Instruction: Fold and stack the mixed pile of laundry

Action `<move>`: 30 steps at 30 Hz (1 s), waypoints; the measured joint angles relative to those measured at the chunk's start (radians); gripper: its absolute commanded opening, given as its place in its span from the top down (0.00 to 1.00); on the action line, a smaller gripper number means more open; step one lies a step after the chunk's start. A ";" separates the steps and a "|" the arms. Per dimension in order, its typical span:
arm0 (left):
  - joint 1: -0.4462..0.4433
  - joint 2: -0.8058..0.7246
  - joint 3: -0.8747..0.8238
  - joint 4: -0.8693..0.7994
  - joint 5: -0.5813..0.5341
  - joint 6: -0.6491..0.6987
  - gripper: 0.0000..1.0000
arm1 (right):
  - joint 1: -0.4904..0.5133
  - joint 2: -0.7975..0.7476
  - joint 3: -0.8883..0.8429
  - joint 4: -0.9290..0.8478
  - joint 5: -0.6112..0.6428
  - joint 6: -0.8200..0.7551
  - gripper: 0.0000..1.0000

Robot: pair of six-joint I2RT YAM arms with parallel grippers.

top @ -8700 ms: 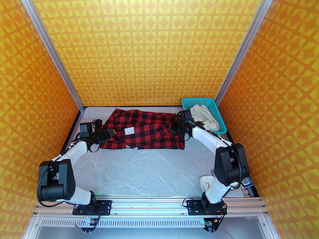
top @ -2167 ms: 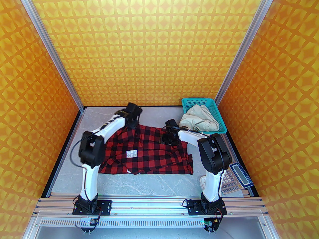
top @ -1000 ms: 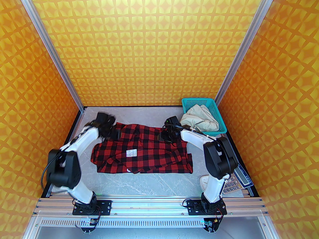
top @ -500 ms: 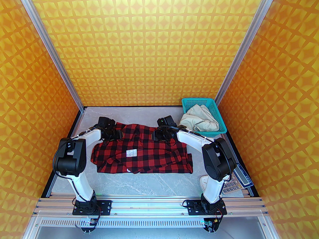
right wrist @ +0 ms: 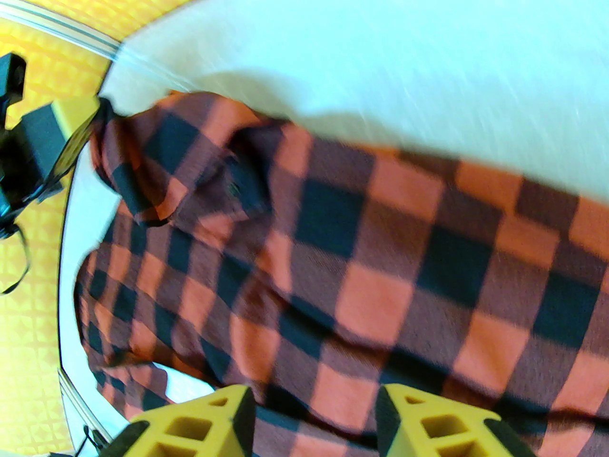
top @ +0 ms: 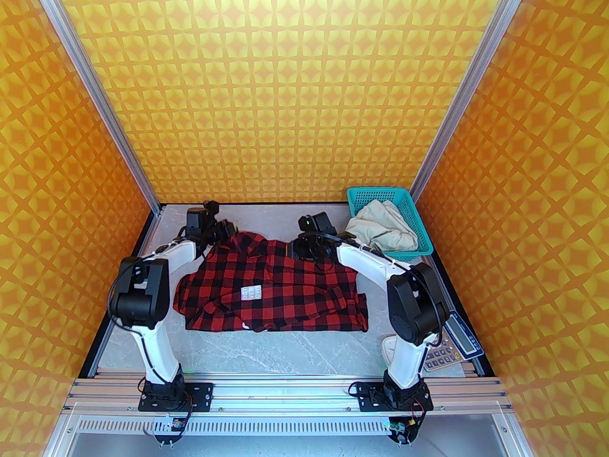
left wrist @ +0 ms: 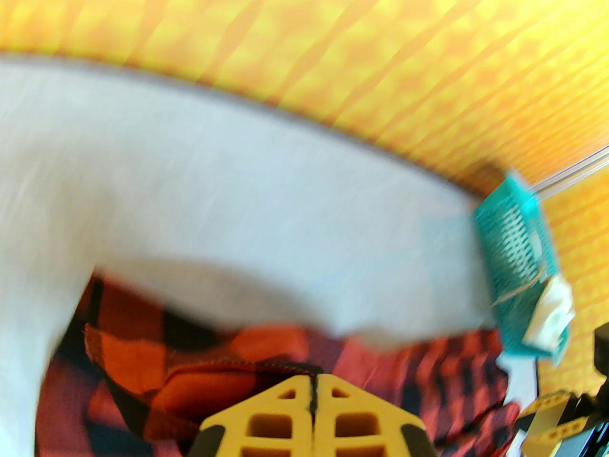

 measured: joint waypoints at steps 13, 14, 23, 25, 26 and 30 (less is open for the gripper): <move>0.003 0.344 0.300 0.449 0.100 -0.117 0.51 | -0.045 0.063 -0.022 0.070 0.013 0.035 0.55; 0.004 0.340 0.288 0.449 0.102 -0.111 0.51 | -0.060 0.057 -0.041 0.068 0.020 0.034 0.55; 0.020 -0.091 0.034 0.031 0.043 0.043 0.67 | -0.111 -0.086 -0.172 -0.023 0.124 -0.021 0.54; 0.010 -0.213 -0.060 -0.040 0.031 0.056 0.72 | -0.106 -0.105 -0.200 -0.035 0.132 -0.026 0.54; 0.002 -0.254 -0.106 -0.060 0.027 0.056 0.74 | -0.103 -0.106 -0.213 -0.038 0.134 -0.027 0.54; -0.034 -0.330 -0.322 -0.144 0.021 0.047 0.82 | -0.091 -0.104 -0.283 -0.057 0.134 -0.026 0.55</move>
